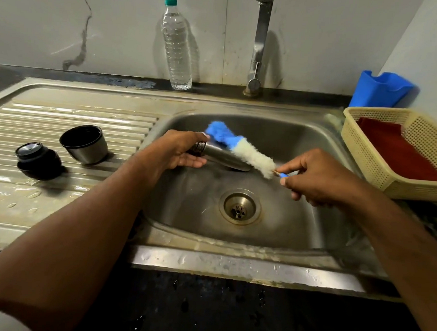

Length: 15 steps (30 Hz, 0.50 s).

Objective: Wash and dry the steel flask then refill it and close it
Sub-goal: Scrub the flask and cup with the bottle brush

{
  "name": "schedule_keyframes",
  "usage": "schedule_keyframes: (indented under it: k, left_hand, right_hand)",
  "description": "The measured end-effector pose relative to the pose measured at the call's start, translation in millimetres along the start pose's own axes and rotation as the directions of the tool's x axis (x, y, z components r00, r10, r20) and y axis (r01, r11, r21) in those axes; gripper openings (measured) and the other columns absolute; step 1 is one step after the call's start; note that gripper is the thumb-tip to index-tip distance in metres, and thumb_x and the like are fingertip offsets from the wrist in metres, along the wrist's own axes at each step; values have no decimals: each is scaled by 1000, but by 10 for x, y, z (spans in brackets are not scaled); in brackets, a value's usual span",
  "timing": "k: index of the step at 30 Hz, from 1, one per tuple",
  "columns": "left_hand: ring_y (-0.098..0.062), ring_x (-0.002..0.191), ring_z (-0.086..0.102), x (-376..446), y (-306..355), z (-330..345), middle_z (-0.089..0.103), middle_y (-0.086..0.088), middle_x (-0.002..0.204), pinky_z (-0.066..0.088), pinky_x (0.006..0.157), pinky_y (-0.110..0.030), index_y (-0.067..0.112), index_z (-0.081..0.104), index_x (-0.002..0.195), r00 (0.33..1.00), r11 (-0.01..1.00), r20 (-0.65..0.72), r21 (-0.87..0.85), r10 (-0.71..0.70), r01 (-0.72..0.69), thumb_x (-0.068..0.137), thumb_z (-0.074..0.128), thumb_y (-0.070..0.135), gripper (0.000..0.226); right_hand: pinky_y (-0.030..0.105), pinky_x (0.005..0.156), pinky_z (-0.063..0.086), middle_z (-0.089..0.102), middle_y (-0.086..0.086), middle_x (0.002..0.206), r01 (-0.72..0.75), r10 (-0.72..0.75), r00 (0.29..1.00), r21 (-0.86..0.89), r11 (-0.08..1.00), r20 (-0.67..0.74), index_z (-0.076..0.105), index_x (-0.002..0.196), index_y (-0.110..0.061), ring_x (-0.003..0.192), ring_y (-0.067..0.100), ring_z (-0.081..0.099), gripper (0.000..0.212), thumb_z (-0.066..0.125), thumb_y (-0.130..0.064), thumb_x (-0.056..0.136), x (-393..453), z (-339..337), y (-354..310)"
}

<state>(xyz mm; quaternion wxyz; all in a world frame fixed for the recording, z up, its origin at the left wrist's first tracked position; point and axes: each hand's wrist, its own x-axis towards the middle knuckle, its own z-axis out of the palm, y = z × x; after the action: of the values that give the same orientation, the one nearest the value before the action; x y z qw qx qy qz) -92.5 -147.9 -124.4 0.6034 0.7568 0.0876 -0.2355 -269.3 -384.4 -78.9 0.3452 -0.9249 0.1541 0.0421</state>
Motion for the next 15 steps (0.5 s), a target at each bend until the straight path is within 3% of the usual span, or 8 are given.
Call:
schedule_keyframes:
  k: [2, 4, 6, 8, 10, 15]
  left_hand:
    - [-27, 70, 76, 9, -15, 5, 74, -22, 102, 66, 60, -35, 9, 60, 105, 1000, 1000, -14, 26, 7, -7, 97, 75, 36, 32]
    - [-28, 68, 77, 33, -27, 2, 73, -20, 103, 65, 53, -36, 8, 60, 115, 1000, 999, -27, 36, 16, -15, 95, 76, 42, 42]
    - [-31, 69, 76, 45, -33, 0, 71, -20, 106, 63, 51, -36, 7, 59, 123, 999, 999, -32, 30, 21, -20, 95, 76, 43, 49]
    - [-33, 70, 76, 49, -33, -2, 70, -21, 105, 64, 53, -38, 6, 59, 125, 999, 1000, -38, 15, 27, -27, 96, 75, 43, 49]
    - [-33, 70, 76, 49, -34, 4, 70, -20, 101, 65, 56, -39, 6, 59, 125, 999, 999, -46, 17, 29, -29, 97, 74, 41, 47]
    - [-35, 71, 75, 6, -36, 29, 69, -23, 100, 66, 58, -42, 5, 55, 123, 997, 999, -64, 32, 33, -31, 100, 69, 42, 45]
  right_hand:
    - [22, 44, 46, 71, 3, 54, -94, 85, 995, -200, 975, -57, 80, 103, -21, 32, 12, 55, 22, 66, -12, 88, -6, -45, 22]
    - [21, 45, 47, 70, 3, 53, -122, 107, 992, -265, 956, -71, 81, 97, -15, 35, 12, 59, 23, 63, -10, 85, -18, -51, 36]
    - [19, 42, 44, 71, 4, 54, -46, 36, 998, -191, 981, -54, 82, 100, -18, 34, 10, 56, 24, 65, -7, 87, -6, -22, 32]
    - [21, 41, 40, 72, 6, 58, 58, -58, 998, 6, 998, -8, 79, 109, -23, 33, 9, 49, 25, 70, -9, 91, -22, 16, 0]
    - [21, 39, 37, 73, 8, 62, 65, -69, 997, 122, 990, 24, 76, 115, -25, 33, 10, 45, 26, 71, -11, 93, -15, 35, -25]
    - [21, 47, 46, 70, 3, 53, -99, 82, 993, -215, 972, -85, 82, 97, -18, 33, 10, 56, 22, 64, -9, 87, 10, -29, 56]
